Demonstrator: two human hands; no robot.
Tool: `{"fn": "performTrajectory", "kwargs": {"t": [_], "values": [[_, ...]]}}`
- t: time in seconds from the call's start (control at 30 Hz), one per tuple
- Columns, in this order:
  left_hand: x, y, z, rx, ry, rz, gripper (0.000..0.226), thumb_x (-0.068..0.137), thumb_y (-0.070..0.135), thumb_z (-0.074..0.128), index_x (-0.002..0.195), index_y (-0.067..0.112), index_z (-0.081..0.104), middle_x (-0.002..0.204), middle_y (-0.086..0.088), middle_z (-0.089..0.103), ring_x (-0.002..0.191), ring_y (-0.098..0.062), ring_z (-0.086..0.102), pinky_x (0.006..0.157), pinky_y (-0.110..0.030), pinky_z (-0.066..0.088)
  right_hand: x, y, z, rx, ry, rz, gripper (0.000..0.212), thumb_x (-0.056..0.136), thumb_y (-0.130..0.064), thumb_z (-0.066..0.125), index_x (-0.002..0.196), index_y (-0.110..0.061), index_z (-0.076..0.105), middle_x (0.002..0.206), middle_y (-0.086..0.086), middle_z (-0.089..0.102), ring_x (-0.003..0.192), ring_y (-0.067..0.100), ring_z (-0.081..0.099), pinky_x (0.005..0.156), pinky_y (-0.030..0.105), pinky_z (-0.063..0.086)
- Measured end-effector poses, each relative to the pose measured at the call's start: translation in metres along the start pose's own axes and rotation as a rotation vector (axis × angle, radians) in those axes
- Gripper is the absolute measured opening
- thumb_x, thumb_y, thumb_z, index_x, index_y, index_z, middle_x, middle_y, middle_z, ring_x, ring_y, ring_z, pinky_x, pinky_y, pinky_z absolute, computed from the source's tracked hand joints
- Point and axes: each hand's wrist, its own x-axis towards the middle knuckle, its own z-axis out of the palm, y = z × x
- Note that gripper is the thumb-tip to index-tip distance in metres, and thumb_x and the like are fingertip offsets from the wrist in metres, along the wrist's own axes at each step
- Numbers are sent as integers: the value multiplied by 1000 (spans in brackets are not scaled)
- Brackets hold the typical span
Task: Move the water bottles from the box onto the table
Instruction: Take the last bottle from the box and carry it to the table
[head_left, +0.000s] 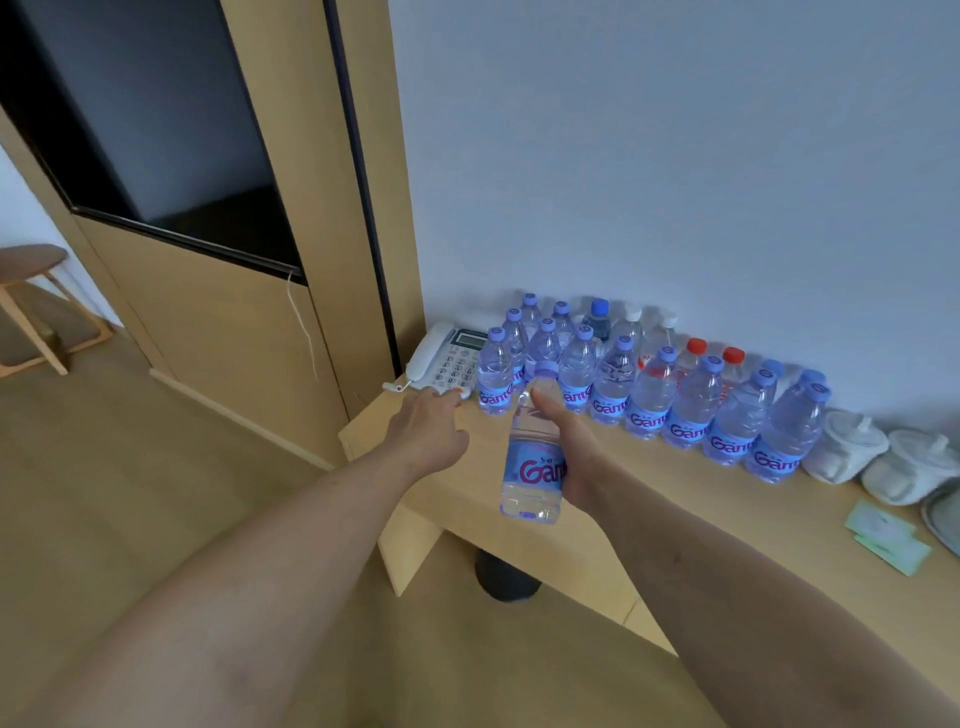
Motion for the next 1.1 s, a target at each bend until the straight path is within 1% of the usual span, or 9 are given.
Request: {"fn": "performTrajectory", "kwargs": {"t": [0.17, 0.3, 0.43, 0.53, 0.6, 0.7, 0.83, 0.93, 1.1], "values": [[88, -23, -4, 15, -23, 91, 45, 93, 29, 60, 136, 18, 54, 135, -11, 50, 126, -34, 46, 89, -37, 43, 68, -12, 11, 28, 182, -26, 60, 84, -47, 82, 132, -23, 56, 120, 15, 74, 100, 36, 76, 73, 45, 64], [157, -36, -13, -9, -51, 157, 45, 90, 28, 64, 134, 16, 57, 136, -12, 51, 128, -35, 48, 100, -42, 47, 111, -22, 22, -17, 357, -73, 55, 80, -42, 86, 125, -24, 58, 115, 9, 75, 89, 31, 78, 62, 40, 62], [216, -50, -21, -21, -76, 213, 44, 91, 24, 62, 134, 14, 56, 137, -15, 52, 127, -36, 49, 100, -43, 48, 151, -28, 22, -99, 501, -112, 54, 76, -31, 91, 118, -15, 60, 119, 18, 71, 103, 33, 71, 94, 56, 58], [246, -59, -19, -26, -111, 258, 43, 90, 21, 62, 132, 13, 57, 137, -14, 53, 129, -34, 48, 100, -42, 48, 169, -31, 25, -139, 576, -115, 57, 75, -26, 92, 119, -18, 57, 118, 6, 72, 98, 21, 69, 76, 38, 55], [261, -61, -15, -43, -126, 279, 43, 90, 19, 62, 132, 13, 58, 138, -13, 53, 132, -34, 46, 102, -40, 47, 179, -33, 28, -211, 619, -110, 70, 74, -27, 92, 131, -25, 51, 124, -1, 64, 103, 19, 64, 77, 31, 48], [278, -65, -8, -67, -144, 289, 46, 91, 20, 62, 136, 14, 56, 142, -12, 50, 133, -33, 45, 104, -41, 46, 199, -34, 25, -320, 665, -110, 73, 75, -24, 91, 136, -22, 52, 133, 7, 61, 118, 31, 60, 87, 39, 47], [292, -66, 1, -75, -164, 296, 45, 92, 19, 62, 136, 13, 55, 142, -12, 48, 128, -33, 48, 100, -44, 50, 215, -34, 20, -453, 684, -81, 70, 78, -18, 89, 139, -19, 54, 124, 4, 65, 103, 27, 61, 83, 40, 53], [298, -65, 6, -82, -177, 296, 45, 92, 19, 63, 136, 12, 55, 142, -13, 49, 128, -34, 48, 100, -45, 50, 221, -34, 16, -454, 718, -66, 82, 79, -16, 88, 150, -23, 48, 137, 2, 60, 116, 30, 62, 96, 49, 57], [304, -58, 11, -96, -160, 319, 43, 93, 24, 64, 134, 12, 58, 137, -14, 55, 128, -34, 48, 101, -43, 48, 228, -37, 18, -437, 772, -54, 70, 76, -7, 89, 134, -16, 50, 122, 7, 61, 107, 30, 63, 88, 44, 57]]}}
